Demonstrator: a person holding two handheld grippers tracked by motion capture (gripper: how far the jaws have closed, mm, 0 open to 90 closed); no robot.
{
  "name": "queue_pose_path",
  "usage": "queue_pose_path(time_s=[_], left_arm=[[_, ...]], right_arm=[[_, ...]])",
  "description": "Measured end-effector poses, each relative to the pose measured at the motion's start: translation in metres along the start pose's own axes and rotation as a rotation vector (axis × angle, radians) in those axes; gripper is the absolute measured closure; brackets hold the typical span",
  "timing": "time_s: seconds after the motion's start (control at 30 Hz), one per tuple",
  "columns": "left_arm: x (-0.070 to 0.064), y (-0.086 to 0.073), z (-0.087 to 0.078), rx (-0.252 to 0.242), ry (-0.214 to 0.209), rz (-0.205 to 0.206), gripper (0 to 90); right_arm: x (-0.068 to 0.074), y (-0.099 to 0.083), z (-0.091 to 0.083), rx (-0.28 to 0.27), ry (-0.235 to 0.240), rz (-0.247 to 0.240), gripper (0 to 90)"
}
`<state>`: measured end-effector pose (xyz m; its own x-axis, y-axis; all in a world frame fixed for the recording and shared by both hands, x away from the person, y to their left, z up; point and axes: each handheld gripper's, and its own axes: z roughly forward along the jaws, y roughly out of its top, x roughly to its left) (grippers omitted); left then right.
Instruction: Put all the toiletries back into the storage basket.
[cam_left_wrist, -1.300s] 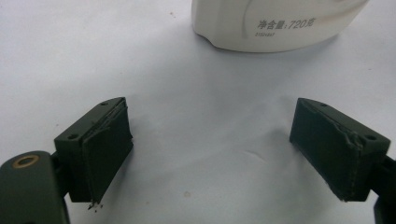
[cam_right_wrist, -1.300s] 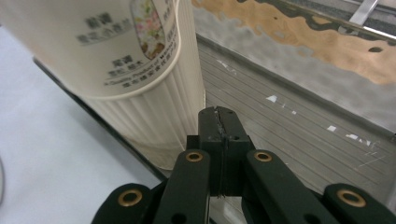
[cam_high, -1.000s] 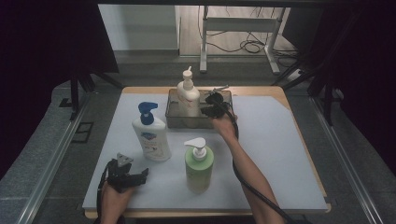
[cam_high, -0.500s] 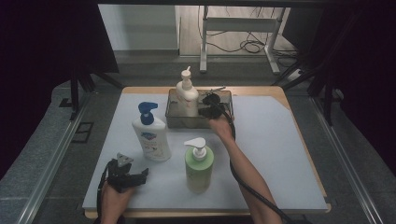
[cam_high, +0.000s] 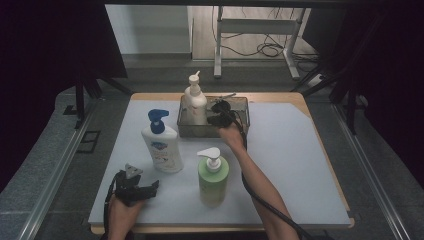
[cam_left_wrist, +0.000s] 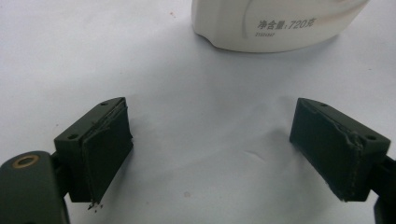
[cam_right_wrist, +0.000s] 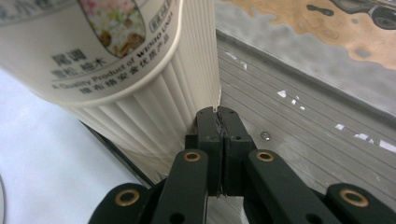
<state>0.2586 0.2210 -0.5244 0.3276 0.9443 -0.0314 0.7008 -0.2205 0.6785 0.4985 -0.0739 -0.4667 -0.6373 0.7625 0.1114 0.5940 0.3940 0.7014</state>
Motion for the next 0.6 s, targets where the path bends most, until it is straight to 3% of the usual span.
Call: queue_pose_path(time_s=[0.6], left_arm=[[0.0, 0.0, 0.0, 0.0, -0.001, -0.002, 12.0]], right_arm=[[0.012, 0.008, 0.01, 0.006, 0.012, -0.005, 86.9]])
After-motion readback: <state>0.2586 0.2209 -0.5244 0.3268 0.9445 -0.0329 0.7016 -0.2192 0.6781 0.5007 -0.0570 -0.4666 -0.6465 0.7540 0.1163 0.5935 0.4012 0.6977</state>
